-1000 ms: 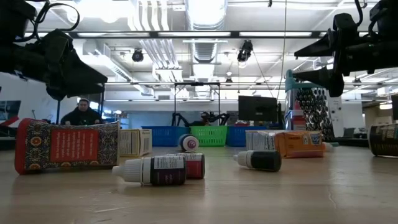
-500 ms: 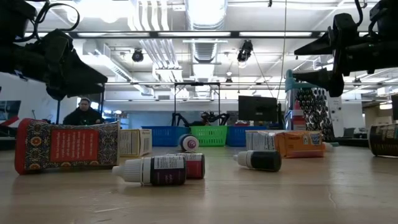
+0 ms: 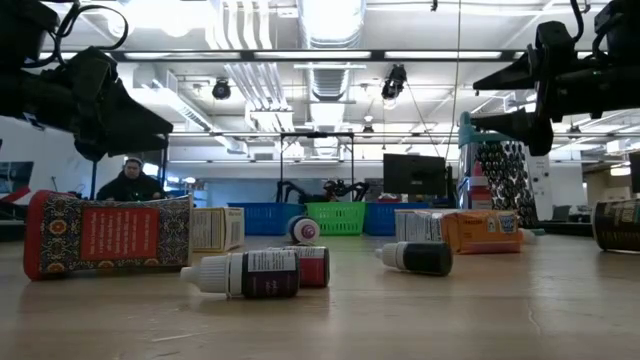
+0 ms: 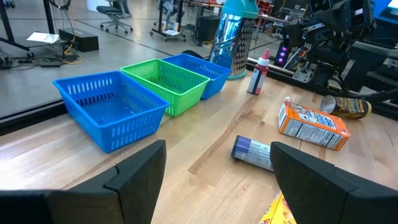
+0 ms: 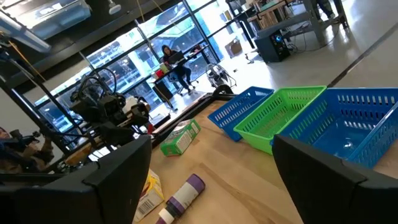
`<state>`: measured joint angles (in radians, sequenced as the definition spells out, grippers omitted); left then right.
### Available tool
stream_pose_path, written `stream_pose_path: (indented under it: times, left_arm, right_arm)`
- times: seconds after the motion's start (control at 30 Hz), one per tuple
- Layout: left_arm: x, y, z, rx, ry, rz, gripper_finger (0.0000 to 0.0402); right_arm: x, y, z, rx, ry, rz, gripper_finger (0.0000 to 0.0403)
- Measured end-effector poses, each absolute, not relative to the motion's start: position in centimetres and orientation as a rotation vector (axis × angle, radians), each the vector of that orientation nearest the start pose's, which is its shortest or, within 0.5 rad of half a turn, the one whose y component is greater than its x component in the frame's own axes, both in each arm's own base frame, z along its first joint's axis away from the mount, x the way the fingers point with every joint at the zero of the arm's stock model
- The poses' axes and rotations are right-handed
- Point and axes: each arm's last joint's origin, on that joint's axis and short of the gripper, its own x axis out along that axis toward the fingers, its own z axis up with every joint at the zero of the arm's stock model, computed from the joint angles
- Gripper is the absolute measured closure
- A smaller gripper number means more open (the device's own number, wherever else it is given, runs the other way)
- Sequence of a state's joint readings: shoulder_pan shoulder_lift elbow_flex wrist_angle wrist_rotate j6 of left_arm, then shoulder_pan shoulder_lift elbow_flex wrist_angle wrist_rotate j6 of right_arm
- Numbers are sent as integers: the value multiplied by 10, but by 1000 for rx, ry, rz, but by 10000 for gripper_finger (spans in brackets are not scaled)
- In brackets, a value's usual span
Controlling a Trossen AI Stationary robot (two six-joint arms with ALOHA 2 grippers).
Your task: Pick & Place Kitchen Items
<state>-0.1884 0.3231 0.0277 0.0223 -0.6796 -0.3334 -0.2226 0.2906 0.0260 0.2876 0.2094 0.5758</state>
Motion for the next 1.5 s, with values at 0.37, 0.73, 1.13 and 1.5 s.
stream_pose_path:
  times: [0.37,0.73,1.13,1.5]
  left_arm:
    - [110,-2,149,-209,166,523,108]
    - [110,-3,149,-209,167,519,108]
    - [110,-3,149,-210,167,520,108]
    - [110,-3,149,-210,167,521,108]
  right_arm:
    - [111,-31,175,567,-147,-413,116]
    - [111,-31,175,567,-147,-413,145]
    - [111,-31,175,566,-147,-414,166]
    - [111,-31,175,567,-147,-414,130]
